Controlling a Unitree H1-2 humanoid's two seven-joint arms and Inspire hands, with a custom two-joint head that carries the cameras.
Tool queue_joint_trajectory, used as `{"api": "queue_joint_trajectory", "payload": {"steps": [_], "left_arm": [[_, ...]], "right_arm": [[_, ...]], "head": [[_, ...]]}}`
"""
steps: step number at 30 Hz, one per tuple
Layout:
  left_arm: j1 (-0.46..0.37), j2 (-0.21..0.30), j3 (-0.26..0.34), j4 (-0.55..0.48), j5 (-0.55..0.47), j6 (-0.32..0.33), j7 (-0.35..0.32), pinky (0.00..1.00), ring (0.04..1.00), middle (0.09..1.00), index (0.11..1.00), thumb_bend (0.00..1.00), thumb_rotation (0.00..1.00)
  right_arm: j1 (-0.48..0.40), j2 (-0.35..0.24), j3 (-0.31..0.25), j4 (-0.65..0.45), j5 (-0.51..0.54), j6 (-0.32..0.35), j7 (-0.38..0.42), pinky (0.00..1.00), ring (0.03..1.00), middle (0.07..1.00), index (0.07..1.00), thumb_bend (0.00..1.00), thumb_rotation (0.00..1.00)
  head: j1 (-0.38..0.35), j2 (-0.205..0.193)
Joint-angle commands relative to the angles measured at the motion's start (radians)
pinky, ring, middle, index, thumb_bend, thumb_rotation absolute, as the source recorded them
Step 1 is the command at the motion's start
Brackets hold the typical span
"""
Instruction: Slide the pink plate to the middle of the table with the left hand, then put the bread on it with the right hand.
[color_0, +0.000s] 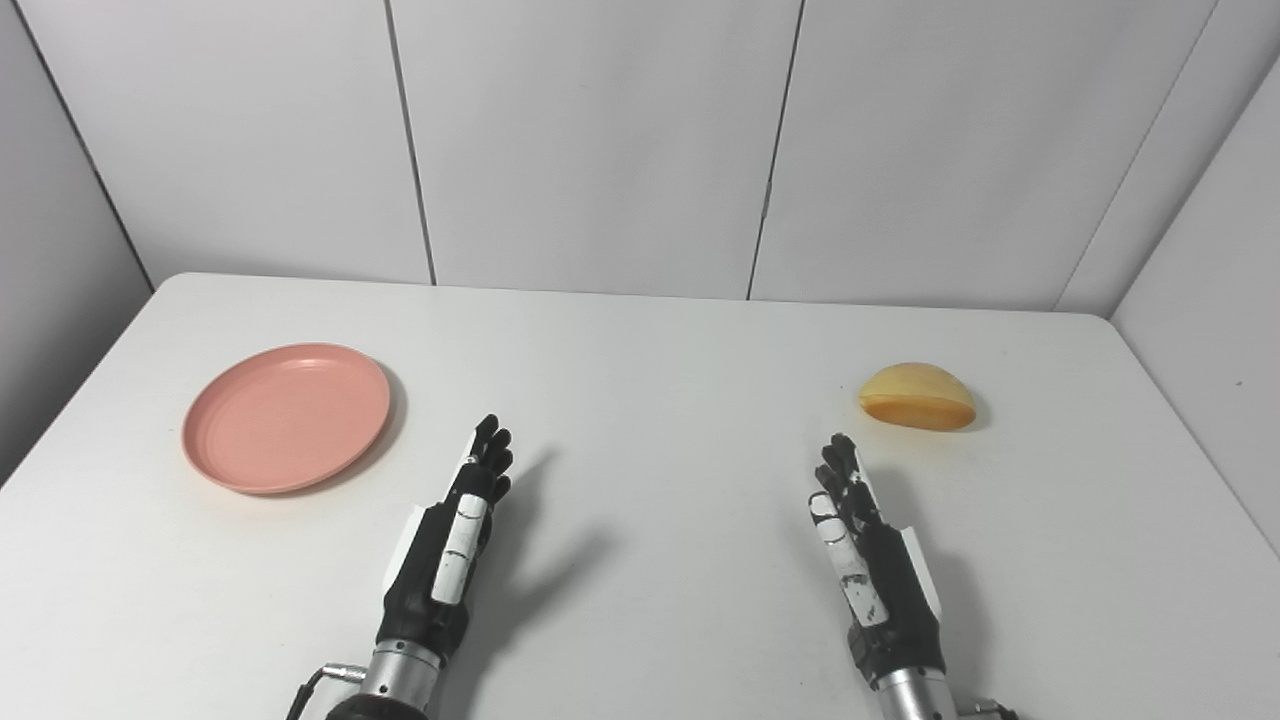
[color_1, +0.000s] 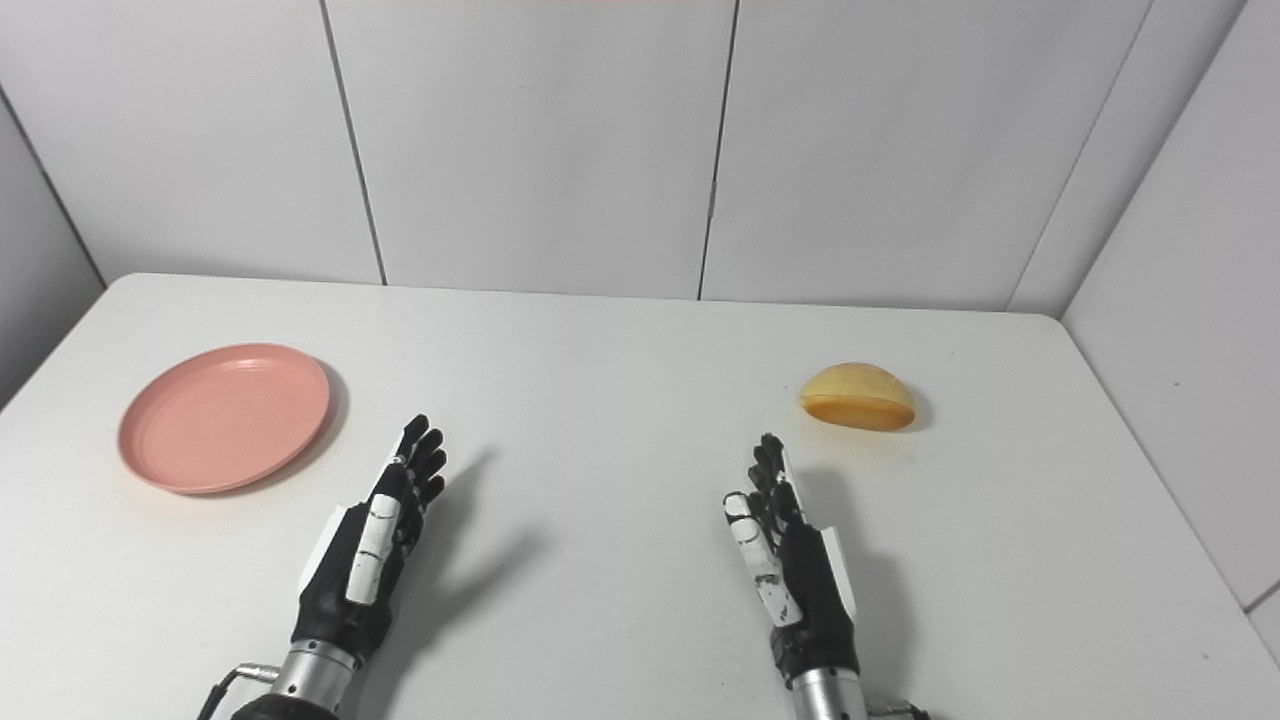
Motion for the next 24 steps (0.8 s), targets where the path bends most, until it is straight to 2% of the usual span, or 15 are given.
{"api": "queue_joint_trajectory", "payload": {"steps": [1,3,4,5,6,7,8,9,10,12,15,21,24], "left_arm": [[0.017,0.002,-0.005,0.003,0.002,-0.016,0.002,1.0,1.0,1.0,1.0,0.67,1.0],[0.017,-0.002,-0.008,0.004,0.005,-0.017,0.004,1.0,1.0,1.0,1.0,0.67,1.0],[0.018,-0.008,-0.012,0.019,0.006,-0.029,0.005,1.0,1.0,1.0,1.0,0.67,1.0],[0.019,-0.011,-0.015,0.03,0.007,-0.039,0.005,1.0,1.0,1.0,1.0,0.66,1.0],[0.02,-0.021,-0.023,0.042,0.028,-0.05,0.018,1.0,1.0,1.0,1.0,0.66,1.0],[0.02,-0.027,-0.028,0.05,0.044,-0.058,0.029,1.0,1.0,1.0,1.0,0.67,1.0],[0.021,-0.038,-0.036,0.054,0.067,-0.061,0.043,1.0,1.0,1.0,1.0,0.7,1.0],[0.022,-0.045,-0.041,0.056,0.082,-0.063,0.053,1.0,1.0,1.0,1.0,0.7,1.0],[0.023,-0.055,-0.048,0.06,0.093,-0.064,0.062,1.0,1.0,1.0,1.0,0.71,1.0],[0.023,-0.071,-0.059,0.066,0.106,-0.066,0.075,1.0,1.0,1.0,1.0,0.73,1.0],[0.021,-0.085,-0.073,0.075,0.127,-0.062,0.089,1.0,1.0,1.0,1.0,0.75,1.0],[0.012,-0.1,-0.089,0.105,0.157,-0.063,0.106,1.0,1.0,1.0,1.0,0.76,1.0],[0.009,-0.106,-0.089,0.115,0.159,-0.063,0.115,1.0,1.0,1.0,1.0,0.76,1.0]], "right_arm": [[-0.016,-0.005,-0.003,-0.034,0.011,-0.032,0.014,1.0,1.0,1.0,1.0,0.62,0.79],[-0.015,-0.008,-0.006,-0.034,0.016,-0.033,0.017,1.0,1.0,1.0,1.0,0.61,0.78],[-0.009,-0.018,-0.012,-0.039,0.038,-0.029,0.03,1.0,1.0,1.0,1.0,0.62,0.78],[-0.005,-0.026,-0.015,-0.042,0.055,-0.026,0.041,1.0,1.0,1.0,1.0,0.62,0.78],[0.0,-0.038,-0.022,-0.044,0.069,-0.031,0.05,1.0,1.0,1.0,1.0,0.62,0.78],[0.004,-0.045,-0.026,-0.044,0.077,-0.035,0.057,1.0,1.0,1.0,1.0,0.6,0.79],[0.007,-0.056,-0.032,-0.042,0.08,-0.044,0.062,1.0,1.0,1.0,1.0,0.6,0.8],[0.009,-0.064,-0.036,-0.04,0.083,-0.05,0.067,1.0,1.0,1.0,1.0,0.6,0.81],[0.008,-0.069,-0.044,-0.032,0.101,-0.054,0.075,1.0,1.0,1.0,1.0,0.59,0.81],[0.007,-0.074,-0.059,-0.013,0.14,-0.054,0.092,1.0,1.0,1.0,1.0,0.64,0.78],[0.008,-0.083,-0.074,0.0,0.173,-0.062,0.109,1.0,1.0,1.0,1.0,0.65,0.77],[0.012,-0.099,-0.081,-0.009,0.149,-0.074,0.107,1.0,1.0,1.0,1.0,0.51,0.84],[0.015,-0.098,-0.083,-0.014,0.154,-0.07,0.11,1.0,1.0,1.0,1.0,0.5,0.84]], "head": [[0.057,-0.007],[0.057,-0.007],[0.158,-0.029],[0.158,-0.029],[0.217,-0.049],[0.217,-0.049],[0.267,-0.069],[0.267,-0.069],[0.313,-0.084],[0.348,-0.1],[0.372,-0.114],[0.399,-0.145],[0.404,-0.153]]}}
